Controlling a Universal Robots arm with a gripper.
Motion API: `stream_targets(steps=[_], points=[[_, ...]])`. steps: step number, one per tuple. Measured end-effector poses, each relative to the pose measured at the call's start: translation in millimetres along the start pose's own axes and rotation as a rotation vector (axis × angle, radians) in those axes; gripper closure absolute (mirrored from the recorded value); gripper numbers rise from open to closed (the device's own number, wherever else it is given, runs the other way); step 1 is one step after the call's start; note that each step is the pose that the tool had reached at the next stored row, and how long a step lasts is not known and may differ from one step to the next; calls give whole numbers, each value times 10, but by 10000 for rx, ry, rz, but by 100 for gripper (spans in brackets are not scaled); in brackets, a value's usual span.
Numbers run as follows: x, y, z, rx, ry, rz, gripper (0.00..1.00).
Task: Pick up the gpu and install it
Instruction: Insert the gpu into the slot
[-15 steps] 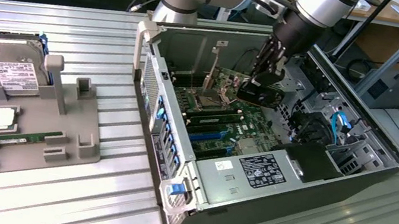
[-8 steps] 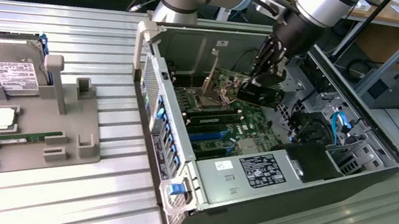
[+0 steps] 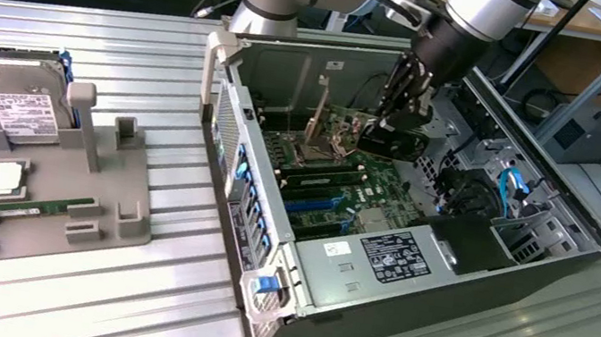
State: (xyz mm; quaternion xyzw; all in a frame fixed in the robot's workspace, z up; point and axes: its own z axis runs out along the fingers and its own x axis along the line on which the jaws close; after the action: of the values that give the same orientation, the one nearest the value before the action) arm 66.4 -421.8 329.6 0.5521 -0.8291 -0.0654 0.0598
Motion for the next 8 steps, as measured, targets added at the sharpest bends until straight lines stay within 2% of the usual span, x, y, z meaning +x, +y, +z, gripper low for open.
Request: stream_targets(steps=[8], points=[[0,0,2,16,97,-553,72]])
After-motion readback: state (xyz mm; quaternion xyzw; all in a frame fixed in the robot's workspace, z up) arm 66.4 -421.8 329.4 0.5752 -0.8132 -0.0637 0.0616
